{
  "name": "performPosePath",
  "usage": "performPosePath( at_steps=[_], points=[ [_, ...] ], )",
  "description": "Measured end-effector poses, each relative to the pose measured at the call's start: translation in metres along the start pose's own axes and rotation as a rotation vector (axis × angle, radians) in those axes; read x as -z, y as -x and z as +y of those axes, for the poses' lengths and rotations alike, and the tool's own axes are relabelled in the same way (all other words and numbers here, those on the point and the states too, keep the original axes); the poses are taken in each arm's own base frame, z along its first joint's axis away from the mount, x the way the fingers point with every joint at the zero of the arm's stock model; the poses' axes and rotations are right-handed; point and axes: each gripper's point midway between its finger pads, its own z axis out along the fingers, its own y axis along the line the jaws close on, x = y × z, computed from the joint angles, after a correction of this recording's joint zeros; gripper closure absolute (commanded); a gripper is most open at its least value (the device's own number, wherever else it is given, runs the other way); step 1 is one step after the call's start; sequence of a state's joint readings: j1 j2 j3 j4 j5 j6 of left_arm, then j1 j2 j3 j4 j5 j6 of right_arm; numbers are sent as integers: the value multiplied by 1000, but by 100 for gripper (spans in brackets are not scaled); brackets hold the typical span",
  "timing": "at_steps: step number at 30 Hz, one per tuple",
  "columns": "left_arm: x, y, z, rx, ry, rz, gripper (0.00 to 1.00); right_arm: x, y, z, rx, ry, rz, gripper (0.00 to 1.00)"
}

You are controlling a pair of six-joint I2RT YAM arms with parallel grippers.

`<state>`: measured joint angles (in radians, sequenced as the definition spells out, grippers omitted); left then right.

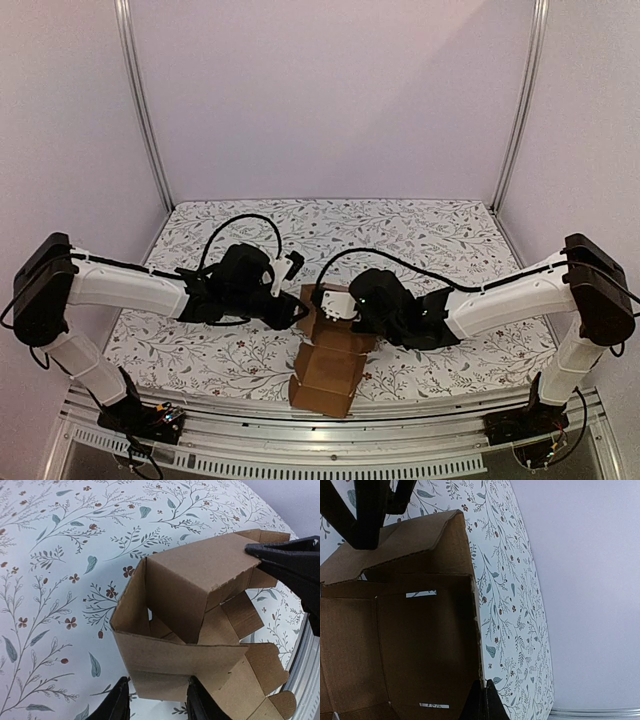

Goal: Fold the paper box

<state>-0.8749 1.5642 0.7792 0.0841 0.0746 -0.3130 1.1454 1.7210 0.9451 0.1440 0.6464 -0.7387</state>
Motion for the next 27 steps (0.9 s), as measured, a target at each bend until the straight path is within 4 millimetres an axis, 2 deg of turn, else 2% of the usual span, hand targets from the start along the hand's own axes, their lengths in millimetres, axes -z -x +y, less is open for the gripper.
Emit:
performPosePath(
  at_steps=[5, 10, 18, 27],
  points=[
    [3, -4, -2, -24, -10, 22, 56, 0, -2, 2, 5, 4, 4, 100],
    [12, -1, -7, -25, -65, 14, 53, 0, -6, 6, 12, 10, 9, 100],
    [21, -1, 0, 27, -160, 3, 53, 1, -13, 13, 22, 17, 6, 100],
    [39, 1, -4, 53, -237, -26, 53, 10, -7, 2, 31, -8, -42, 100]
  ],
)
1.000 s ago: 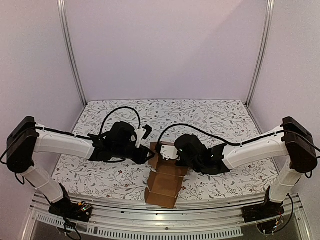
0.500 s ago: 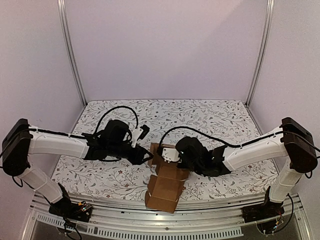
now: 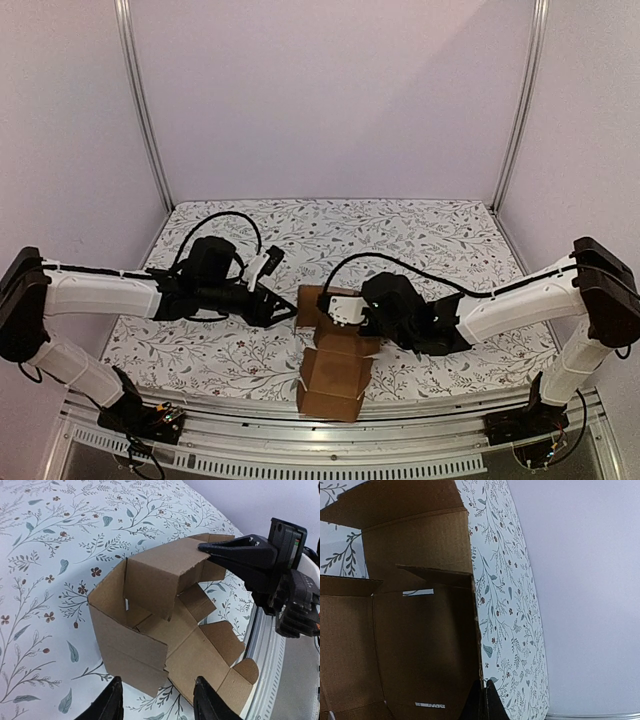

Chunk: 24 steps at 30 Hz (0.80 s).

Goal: Fold the paper box

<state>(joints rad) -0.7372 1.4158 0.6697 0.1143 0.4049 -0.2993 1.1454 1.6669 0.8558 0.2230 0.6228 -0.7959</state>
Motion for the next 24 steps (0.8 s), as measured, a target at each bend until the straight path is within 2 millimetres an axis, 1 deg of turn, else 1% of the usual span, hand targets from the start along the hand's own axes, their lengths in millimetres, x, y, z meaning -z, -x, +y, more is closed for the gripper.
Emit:
performPosePath(
  at_steps=[6, 9, 12, 16, 19, 24],
  points=[
    [20, 15, -9, -18, -11, -70, 53, 1, 9, -10, 35, -44, -39, 100],
    [26, 21, -4, -15, 5, -108, 53, 2, 15, -17, 53, -72, -62, 100],
    [28, 19, 6, 4, 30, -126, 54, 2, 19, -22, 74, -104, -86, 100],
    [24, 17, 21, 37, 56, -132, 55, -2, 23, -21, 114, -133, -103, 100],
    [17, 15, 28, 53, 63, -130, 56, -8, 23, -16, 145, -139, -103, 100],
    [4, 5, 37, 68, 68, -102, 57, -14, 21, -8, 175, -136, -98, 100]
  ],
)
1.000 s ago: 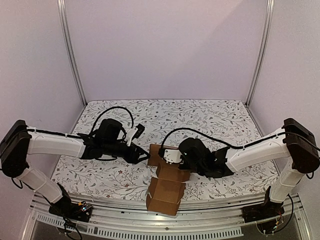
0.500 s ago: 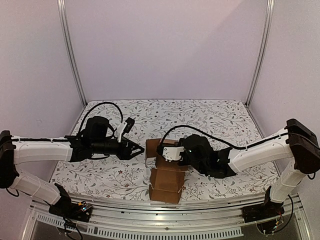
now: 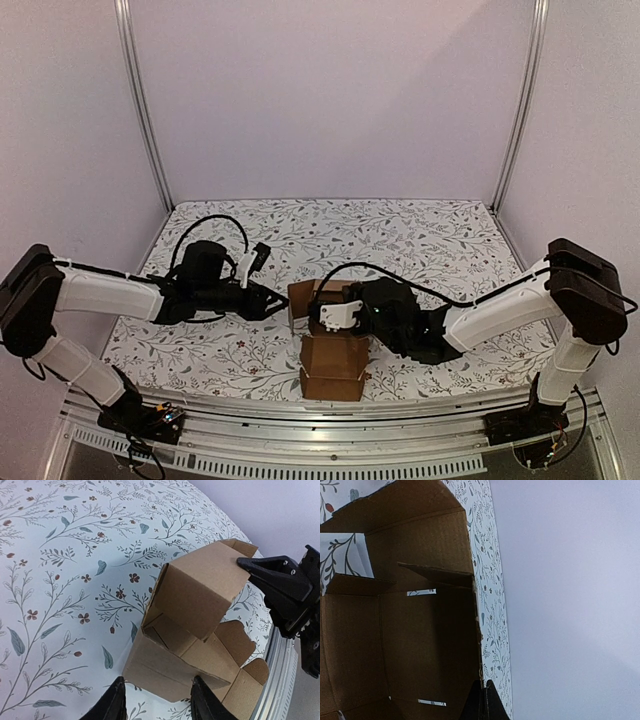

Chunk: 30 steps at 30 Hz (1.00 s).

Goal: Fold the paper box

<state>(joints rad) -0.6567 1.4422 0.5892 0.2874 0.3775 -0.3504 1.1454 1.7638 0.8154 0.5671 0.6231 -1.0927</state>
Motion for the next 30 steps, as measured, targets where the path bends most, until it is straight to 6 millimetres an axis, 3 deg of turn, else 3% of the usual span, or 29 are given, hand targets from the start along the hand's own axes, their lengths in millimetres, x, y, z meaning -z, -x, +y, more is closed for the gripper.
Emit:
performPosePath(
  at_steps=[7, 16, 30],
  points=[
    [-14, -16, 11, 20, 16, 53, 57, 0, 1, -1, -2, -8, -4, 100],
    [-23, -2, 7, 4, -8, 37, 59, 0, 1, -2, -6, -11, -5, 100],
    [-28, -6, -3, 2, -61, 60, 60, -2, -1, 2, -6, -7, 8, 100]
  ],
)
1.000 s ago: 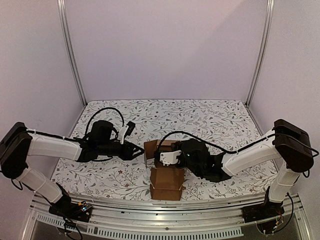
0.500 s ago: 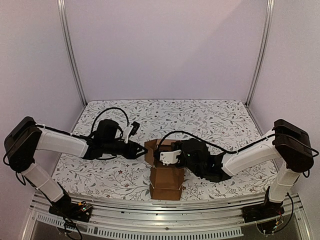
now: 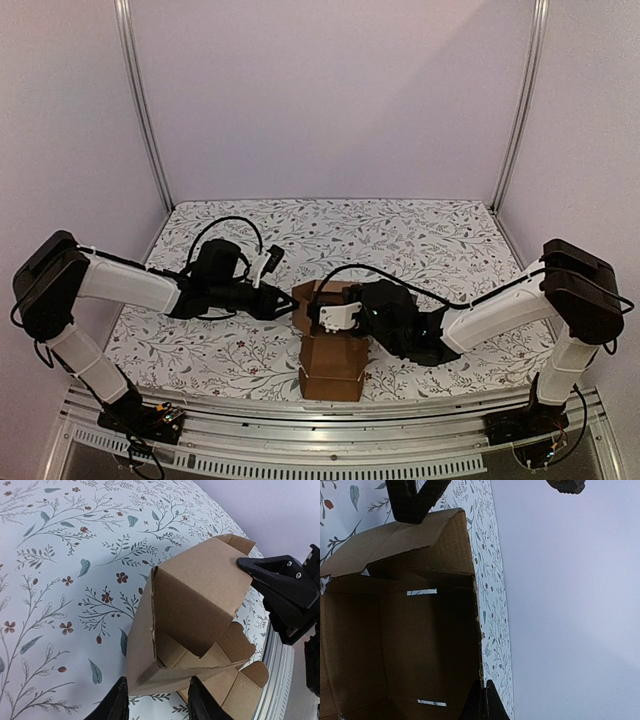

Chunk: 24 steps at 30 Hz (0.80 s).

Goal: Fold the paper box

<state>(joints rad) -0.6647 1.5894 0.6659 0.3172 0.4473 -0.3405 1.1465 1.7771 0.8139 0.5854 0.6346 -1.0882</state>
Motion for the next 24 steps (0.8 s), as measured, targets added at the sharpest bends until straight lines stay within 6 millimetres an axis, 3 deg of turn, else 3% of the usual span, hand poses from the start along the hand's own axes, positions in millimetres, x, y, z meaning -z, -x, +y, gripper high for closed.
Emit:
performPosePath(
  at_steps=[13, 24],
  points=[
    [-18, -18, -23, -39, -26, 53, 61, 3, 7, 9, 13, -5, 1, 100],
    [-33, -27, -27, -72, 35, 68, 61, 5, 8, 9, 14, -11, 7, 100]
  ],
)
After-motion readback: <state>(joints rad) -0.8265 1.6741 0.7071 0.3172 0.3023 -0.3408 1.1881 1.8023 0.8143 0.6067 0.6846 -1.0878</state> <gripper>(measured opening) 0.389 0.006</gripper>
